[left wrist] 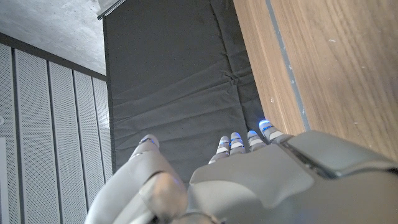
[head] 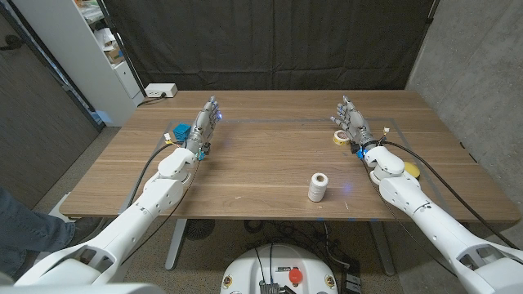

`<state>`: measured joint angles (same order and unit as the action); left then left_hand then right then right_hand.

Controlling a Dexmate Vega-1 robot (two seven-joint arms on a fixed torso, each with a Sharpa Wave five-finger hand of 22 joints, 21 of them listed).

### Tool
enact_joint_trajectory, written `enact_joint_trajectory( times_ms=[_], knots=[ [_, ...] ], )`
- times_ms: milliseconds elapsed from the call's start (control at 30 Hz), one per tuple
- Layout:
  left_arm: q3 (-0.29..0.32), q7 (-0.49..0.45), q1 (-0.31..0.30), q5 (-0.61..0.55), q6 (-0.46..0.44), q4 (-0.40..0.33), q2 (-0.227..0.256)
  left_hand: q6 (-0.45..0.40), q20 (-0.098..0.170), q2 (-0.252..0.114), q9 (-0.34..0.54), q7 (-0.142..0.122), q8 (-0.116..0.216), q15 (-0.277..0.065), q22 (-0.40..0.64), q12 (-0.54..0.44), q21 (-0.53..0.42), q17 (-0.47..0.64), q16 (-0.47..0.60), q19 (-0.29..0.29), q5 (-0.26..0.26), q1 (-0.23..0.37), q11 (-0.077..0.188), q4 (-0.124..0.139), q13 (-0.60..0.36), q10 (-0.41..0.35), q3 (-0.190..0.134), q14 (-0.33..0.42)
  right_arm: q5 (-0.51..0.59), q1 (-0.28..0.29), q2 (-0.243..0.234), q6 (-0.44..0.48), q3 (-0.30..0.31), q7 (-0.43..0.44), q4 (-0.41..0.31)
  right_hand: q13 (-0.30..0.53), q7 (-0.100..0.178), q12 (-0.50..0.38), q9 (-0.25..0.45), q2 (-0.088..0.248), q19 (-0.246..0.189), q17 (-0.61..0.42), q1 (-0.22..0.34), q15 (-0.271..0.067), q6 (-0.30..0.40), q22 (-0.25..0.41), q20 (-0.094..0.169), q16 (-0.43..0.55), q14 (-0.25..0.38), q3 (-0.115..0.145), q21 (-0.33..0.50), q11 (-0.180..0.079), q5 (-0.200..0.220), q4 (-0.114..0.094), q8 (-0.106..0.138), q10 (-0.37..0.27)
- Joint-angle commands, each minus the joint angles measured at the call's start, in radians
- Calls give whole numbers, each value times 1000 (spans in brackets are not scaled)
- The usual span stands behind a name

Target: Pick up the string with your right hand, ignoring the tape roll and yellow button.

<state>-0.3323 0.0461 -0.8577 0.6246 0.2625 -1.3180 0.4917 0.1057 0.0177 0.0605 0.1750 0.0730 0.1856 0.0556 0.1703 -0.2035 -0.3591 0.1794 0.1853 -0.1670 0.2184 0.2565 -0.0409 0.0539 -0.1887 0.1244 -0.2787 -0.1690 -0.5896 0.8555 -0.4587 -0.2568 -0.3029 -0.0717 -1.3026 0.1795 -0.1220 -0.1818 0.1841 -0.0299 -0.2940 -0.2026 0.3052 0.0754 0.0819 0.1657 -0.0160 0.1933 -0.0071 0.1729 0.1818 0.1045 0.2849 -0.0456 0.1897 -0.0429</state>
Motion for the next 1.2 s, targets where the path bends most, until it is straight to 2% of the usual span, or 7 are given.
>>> enact_joint_trajectory(
  times_ms=[33, 200, 467, 900, 1200],
  knots=[
    [109, 51, -39, -100, -84, -32, -77, 1, -3, -3, 2, 4, 8, 4, 2, -7, -4, 1, 4, -90, 6, 11, -3, 0, -1, 2, -7, -37, 191, 38, 183, 82, 222, -137, -5, 4, -17, -7, 2, 2, -4, -4, 12, 6, 1, 4, 0, 6, 0, 8, 4, 4, 4, 2, 5, 3],
    [141, 68, -46, -140, -91, -35, -111, 0, -6, -4, 2, 5, 8, 3, 2, -6, -1, 1, 4, -93, 5, 12, -3, -1, -1, 2, -7, -38, 257, 50, 241, 102, 293, -184, -18, 4, -14, -7, 2, 5, -2, -4, 15, 1, -2, 4, 1, 7, 0, 9, 3, 1, 5, 3, 4, 4],
    [170, 86, -46, -185, -117, -42, -141, 2, -10, -8, 2, 5, 6, 4, 2, -5, 6, 1, 3, -98, 3, 13, -4, -3, -1, 6, -7, -41, 330, 62, 301, 115, 374, -238, -45, 4, -10, -8, 2, 6, 1, -3, 19, -2, -4, 4, 2, 6, -1, 10, 3, 1, 5, 6, 3, 4],
    [194, 101, -52, -219, -137, -48, -171, 3, -15, -11, 2, 4, 4, 5, 3, -4, 12, 1, 2, -102, 1, 16, -3, -5, -1, 7, -8, -44, 388, 79, 354, 113, 451, -296, -87, 5, -5, -10, 3, 7, 1, -2, 27, -5, -1, 4, 2, 9, 5, 11, 5, -6, 5, 13, 4, -2],
    [201, 94, -62, -241, -155, -77, -172, -1, -21, -16, 2, 7, 5, 8, 3, -7, 18, 1, 3, -101, -1, 19, -7, -8, -1, 0, -10, -41, 399, 102, 373, 100, 486, -324, -117, 5, -2, -12, 3, 5, -3, 0, 33, -10, 3, 4, 4, 10, 11, 11, 7, -13, 5, 18, 6, -7]
  ],
)
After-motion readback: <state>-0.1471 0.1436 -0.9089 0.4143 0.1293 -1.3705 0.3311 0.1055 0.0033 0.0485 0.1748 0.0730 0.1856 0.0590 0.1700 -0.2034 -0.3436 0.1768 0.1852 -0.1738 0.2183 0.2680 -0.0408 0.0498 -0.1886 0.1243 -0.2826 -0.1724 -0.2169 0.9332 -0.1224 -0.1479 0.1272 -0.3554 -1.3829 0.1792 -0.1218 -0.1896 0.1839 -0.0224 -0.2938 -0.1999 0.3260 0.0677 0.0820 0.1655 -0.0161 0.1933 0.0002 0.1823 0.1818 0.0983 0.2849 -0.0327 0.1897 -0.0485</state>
